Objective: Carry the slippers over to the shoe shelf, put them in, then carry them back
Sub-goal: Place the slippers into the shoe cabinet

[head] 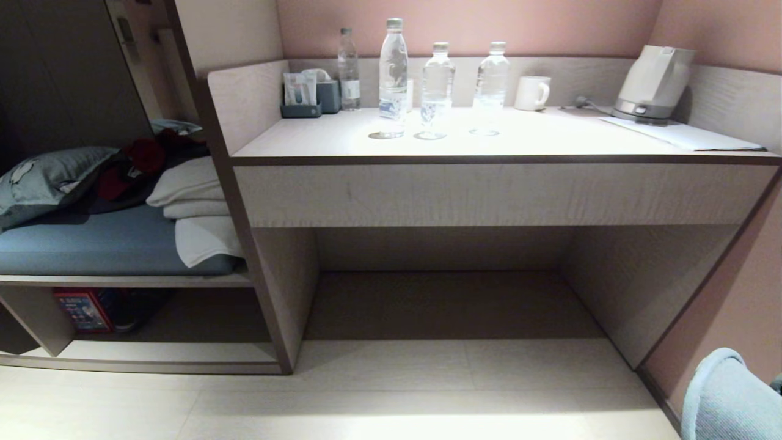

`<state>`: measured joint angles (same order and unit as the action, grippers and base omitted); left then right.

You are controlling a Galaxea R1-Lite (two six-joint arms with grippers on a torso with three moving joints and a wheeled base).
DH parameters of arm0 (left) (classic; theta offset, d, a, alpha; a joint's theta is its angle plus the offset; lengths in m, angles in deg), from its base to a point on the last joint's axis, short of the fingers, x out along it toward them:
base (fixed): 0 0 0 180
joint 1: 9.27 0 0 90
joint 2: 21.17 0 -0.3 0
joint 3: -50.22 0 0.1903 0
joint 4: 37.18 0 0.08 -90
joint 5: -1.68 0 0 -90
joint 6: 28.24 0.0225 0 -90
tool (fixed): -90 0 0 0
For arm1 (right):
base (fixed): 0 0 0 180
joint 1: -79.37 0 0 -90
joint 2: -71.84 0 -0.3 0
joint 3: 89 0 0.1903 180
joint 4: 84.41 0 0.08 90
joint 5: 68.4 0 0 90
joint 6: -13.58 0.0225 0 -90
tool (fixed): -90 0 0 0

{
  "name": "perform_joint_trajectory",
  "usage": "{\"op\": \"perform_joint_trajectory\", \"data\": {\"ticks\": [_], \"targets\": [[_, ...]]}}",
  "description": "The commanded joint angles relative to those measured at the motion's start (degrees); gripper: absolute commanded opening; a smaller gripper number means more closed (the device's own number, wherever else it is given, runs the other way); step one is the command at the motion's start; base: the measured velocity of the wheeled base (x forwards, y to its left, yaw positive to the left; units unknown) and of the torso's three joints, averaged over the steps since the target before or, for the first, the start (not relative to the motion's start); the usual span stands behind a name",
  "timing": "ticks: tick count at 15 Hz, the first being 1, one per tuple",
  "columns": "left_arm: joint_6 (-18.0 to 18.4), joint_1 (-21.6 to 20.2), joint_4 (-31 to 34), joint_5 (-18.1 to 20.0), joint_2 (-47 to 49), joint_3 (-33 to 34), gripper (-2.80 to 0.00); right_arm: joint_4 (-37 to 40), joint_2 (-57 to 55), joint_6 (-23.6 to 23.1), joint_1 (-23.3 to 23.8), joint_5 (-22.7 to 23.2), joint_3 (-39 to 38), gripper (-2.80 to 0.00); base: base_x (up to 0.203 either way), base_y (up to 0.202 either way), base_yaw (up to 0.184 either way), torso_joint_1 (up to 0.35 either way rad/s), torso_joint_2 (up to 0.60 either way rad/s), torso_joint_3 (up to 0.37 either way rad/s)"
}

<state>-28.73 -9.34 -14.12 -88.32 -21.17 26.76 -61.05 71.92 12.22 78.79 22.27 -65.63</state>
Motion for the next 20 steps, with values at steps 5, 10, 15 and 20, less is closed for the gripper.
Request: {"op": "perform_joint_trajectory", "data": {"ticks": [5,10,15,20], "targets": [[0.0,0.0,0.0,0.0,0.0,0.0,-2.80,-0.1,-0.1,0.0,0.0,0.0,0.0,-2.80,-0.001,0.070,0.004,0.001,0.00,0.000],[0.0,0.0,0.0,0.0,0.0,0.0,-2.80,0.0,-0.1,0.0,0.0,0.0,0.0,-2.80,0.000,0.198,-0.001,0.004,0.00,0.003],[0.0,0.0,0.0,0.0,0.0,0.0,-2.80,0.0,-0.1,0.0,0.0,0.0,0.0,-2.80,0.000,0.196,-0.001,0.002,0.00,0.005],[0.0,0.0,0.0,0.0,0.1,0.0,-2.80,0.0,-0.1,0.0,0.0,0.0,0.0,-2.80,0.000,0.196,-0.004,0.004,0.00,0.002]]}}
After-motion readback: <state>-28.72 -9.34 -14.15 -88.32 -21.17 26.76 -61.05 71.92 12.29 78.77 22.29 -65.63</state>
